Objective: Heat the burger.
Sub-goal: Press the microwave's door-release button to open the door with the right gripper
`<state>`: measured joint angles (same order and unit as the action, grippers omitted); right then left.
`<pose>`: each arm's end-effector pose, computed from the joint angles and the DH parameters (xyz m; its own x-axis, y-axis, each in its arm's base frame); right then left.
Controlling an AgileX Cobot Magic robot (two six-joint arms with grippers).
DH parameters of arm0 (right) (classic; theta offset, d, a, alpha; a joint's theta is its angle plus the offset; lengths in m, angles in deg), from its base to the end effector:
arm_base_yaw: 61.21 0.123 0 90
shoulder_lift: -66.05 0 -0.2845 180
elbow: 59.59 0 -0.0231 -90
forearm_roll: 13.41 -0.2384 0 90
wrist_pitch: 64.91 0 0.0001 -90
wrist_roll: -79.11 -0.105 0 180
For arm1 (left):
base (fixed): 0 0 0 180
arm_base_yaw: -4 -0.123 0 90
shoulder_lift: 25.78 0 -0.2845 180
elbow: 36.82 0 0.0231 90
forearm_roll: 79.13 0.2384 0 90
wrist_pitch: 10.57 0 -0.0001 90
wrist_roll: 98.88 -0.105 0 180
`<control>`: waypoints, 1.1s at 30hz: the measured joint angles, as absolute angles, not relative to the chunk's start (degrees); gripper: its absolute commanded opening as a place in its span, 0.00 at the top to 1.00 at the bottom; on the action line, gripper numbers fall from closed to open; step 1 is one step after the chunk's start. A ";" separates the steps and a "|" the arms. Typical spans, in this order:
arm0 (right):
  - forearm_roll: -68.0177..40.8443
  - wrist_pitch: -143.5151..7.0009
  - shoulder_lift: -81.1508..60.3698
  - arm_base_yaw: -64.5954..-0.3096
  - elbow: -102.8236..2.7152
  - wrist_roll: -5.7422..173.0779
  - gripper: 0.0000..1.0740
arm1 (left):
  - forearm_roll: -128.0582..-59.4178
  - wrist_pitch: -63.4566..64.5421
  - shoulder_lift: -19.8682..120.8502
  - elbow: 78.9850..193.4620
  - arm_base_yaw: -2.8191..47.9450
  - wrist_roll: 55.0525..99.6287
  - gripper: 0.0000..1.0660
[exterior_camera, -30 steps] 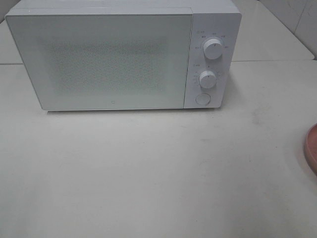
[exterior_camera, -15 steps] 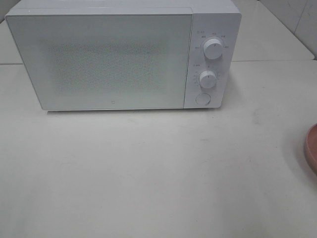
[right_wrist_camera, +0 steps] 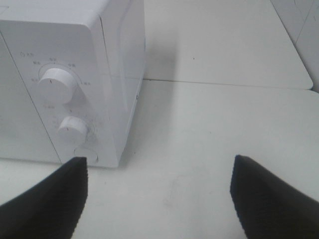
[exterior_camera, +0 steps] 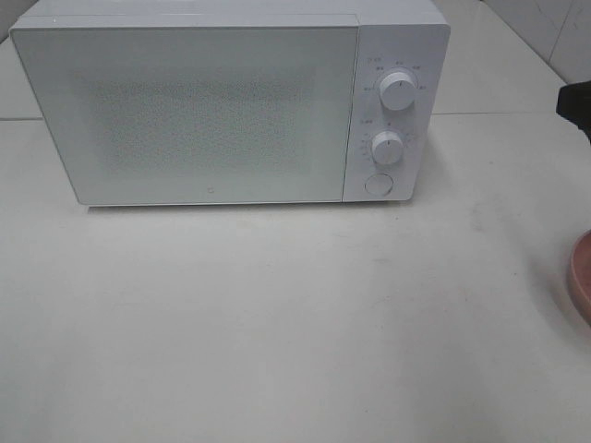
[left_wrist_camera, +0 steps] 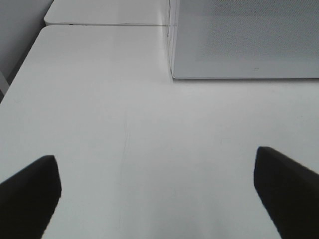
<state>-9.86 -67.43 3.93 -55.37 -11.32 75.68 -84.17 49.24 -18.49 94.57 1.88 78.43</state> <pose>0.1973 0.0205 0.2807 -0.3051 -0.0333 -0.9517 -0.1049 0.9945 -0.0011 -0.0031 -0.0081 0.2665 -0.4319 -0.0134 -0.9018 0.0327 0.9990 -0.0305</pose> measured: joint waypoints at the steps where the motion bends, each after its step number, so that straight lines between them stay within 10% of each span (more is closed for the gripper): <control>1: -9.86 -69.37 2.84 -55.37 -11.32 75.68 0.29 | -84.17 49.24 -18.49 94.57 1.88 78.43 0.03; 11: -15.42 -90.12 -6.27 -53.71 -5.88 77.74 0.29 | -84.17 49.24 -18.49 94.57 1.88 78.43 0.03; 33: -50.71 -121.17 -23.86 -28.10 -1.93 97.39 0.29 | -84.17 49.24 -18.49 94.57 1.88 78.43 0.03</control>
